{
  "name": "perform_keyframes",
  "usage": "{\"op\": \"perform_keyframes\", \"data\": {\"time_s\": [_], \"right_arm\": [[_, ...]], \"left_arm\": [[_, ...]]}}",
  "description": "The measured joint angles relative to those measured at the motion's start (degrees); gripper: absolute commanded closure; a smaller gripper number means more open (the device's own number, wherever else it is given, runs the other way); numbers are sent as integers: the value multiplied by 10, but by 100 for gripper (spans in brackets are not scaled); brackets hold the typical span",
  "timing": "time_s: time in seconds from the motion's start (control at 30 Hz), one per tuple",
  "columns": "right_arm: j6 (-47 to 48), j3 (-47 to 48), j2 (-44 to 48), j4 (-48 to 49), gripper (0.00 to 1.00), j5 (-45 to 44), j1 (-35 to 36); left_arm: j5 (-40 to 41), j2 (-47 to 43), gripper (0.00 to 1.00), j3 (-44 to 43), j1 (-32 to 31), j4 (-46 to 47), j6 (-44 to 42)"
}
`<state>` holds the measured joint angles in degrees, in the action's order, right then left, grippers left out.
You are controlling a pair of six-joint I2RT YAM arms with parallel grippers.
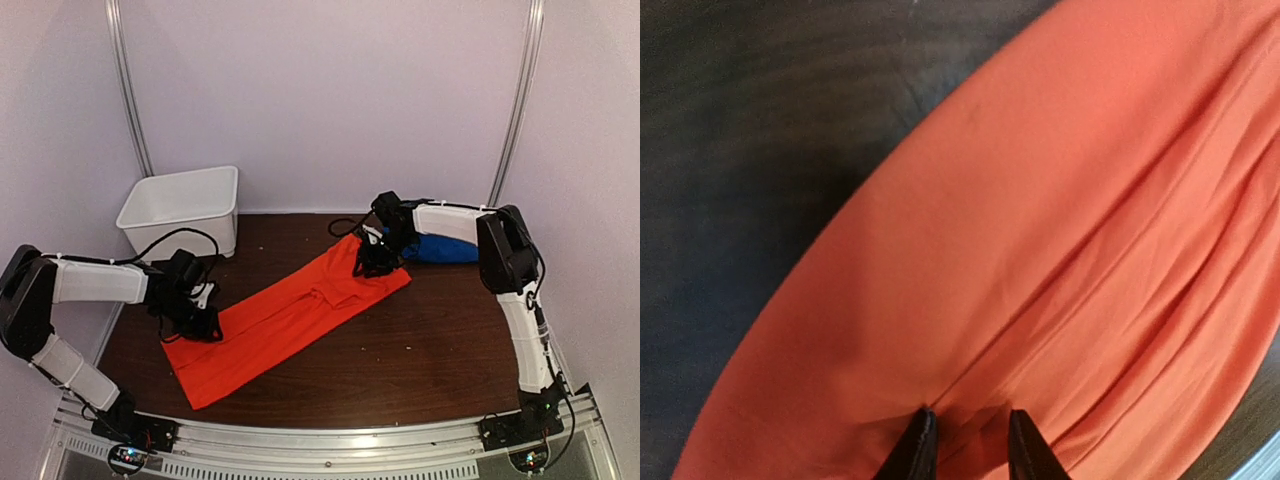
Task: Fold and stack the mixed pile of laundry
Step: Rotate the rectangle-folded T-shirt at the center of the board.
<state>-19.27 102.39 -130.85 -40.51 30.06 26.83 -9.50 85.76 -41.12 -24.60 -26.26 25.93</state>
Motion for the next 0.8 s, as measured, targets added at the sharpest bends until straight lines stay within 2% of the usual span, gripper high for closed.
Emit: {"op": "perform_keyframes", "data": {"time_s": [0.17,0.23,0.3,0.43,0.5,0.63,0.8], "right_arm": [[32,346,-187,-90,60,-45,1],[37,402,-214,-107,59,-47,-2],[38,375,-196,-112,58,-48,-4],[29,174,-65,-86,60,-48,-7],[22,110,-3,-75,61,-46,-8],[5,46,74,-31,61,-33,-8],[-19,-4,91,13,61,-13,-8]], "left_arm": [[-35,-26,74,14,-58,-35,31],[-53,-29,73,12,-90,-57,32],[-61,-38,72,5,-105,-84,30],[-46,-79,72,-38,-107,-123,16],[-40,-82,74,-64,-107,-124,7],[-31,-46,76,-83,-108,-117,-11],[-9,3,76,-83,-127,-129,-29]]}}
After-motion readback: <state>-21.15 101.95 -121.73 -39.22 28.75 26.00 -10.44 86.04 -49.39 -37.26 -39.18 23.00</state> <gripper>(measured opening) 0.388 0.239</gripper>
